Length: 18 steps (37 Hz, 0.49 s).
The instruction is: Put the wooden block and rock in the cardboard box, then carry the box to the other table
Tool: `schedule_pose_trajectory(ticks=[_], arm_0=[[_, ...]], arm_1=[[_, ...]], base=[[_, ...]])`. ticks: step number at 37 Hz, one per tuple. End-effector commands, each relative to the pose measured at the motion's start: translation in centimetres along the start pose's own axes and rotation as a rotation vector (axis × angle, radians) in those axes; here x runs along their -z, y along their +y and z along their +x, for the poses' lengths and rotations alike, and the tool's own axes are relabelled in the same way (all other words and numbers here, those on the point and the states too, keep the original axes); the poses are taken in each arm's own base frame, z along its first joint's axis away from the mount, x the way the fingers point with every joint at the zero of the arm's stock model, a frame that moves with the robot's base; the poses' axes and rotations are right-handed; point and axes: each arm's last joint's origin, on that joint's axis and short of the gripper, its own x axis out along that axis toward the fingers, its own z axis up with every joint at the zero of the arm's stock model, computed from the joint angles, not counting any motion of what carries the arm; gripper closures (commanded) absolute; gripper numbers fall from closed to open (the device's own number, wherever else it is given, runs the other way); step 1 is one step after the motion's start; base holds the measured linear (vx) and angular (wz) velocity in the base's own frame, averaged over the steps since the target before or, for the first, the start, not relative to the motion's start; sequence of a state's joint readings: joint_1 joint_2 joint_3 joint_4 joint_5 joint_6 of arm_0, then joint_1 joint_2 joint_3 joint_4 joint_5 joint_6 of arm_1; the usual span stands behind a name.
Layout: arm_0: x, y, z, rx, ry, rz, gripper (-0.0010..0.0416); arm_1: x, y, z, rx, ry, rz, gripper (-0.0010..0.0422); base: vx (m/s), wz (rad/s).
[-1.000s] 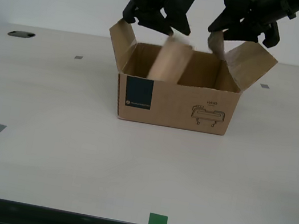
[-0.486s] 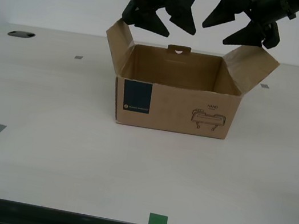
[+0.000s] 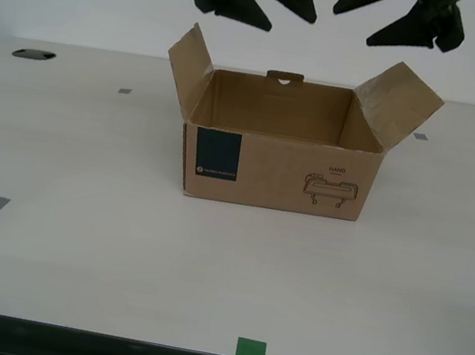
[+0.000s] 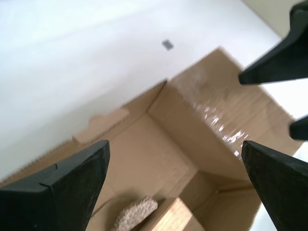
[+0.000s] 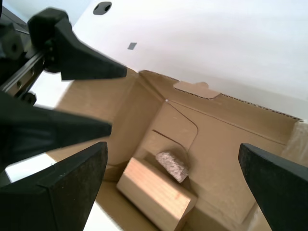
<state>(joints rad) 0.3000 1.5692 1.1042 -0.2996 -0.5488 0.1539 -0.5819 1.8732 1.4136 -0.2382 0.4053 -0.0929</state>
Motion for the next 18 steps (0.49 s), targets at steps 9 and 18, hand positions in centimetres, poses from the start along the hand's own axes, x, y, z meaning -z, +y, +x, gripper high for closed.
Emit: schedule_pose_trajectory(ticks=[9, 18], arm_0=[[-3.3, 3.8, -6.4, 0.215, 0.045, -0.05, 0.0027], [-5.5, 6.5, -10.3, 0.22, 0.059, -0.054, 0.0039]], arm_1=[[-3.9, -1.8, -4.1, -0.024, 0.124, -0.075, 0.0039], [-7.0, -3.2, -8.1, -0.05, 0.158, -0.092, 0.0039]], base=[[0.0, 0.0], [0.0, 0.0]])
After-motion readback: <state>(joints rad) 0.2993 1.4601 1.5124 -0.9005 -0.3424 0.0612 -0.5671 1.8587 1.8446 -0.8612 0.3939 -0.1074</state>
